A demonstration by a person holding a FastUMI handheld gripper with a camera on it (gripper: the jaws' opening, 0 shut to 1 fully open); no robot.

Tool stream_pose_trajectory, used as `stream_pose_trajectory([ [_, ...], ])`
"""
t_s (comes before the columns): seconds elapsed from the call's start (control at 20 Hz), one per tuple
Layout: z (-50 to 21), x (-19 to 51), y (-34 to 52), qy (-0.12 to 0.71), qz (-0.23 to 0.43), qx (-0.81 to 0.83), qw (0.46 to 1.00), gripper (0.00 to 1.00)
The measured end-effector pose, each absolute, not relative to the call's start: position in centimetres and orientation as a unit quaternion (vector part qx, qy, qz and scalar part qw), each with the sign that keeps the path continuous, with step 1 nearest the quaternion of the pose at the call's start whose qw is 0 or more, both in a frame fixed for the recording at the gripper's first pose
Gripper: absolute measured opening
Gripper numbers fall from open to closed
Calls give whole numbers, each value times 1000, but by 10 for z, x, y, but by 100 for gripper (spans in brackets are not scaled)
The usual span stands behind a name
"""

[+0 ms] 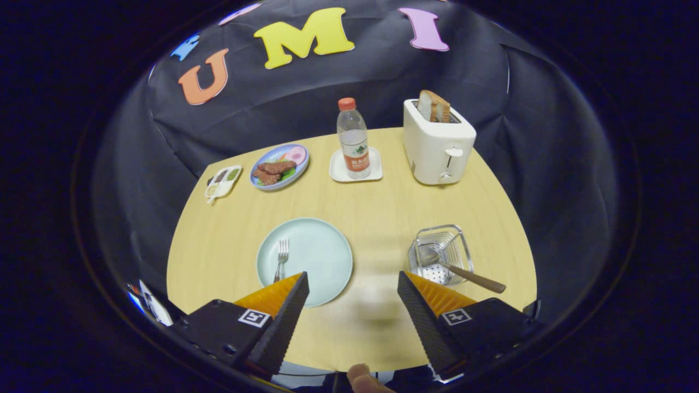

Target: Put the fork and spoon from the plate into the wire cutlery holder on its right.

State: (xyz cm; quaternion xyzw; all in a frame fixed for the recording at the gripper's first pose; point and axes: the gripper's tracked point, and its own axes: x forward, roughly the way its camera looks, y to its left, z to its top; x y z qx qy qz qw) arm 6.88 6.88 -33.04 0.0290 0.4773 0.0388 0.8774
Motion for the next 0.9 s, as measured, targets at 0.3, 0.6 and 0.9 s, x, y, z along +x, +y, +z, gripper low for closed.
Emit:
stream_pose_trajectory([
  [0.3,-366,57,135,509,66,15,858,97],
  [0.6,-402,55,189,530,74,10,845,95],
  [0.9,-437,64,204,533,44,-12,845,83],
])
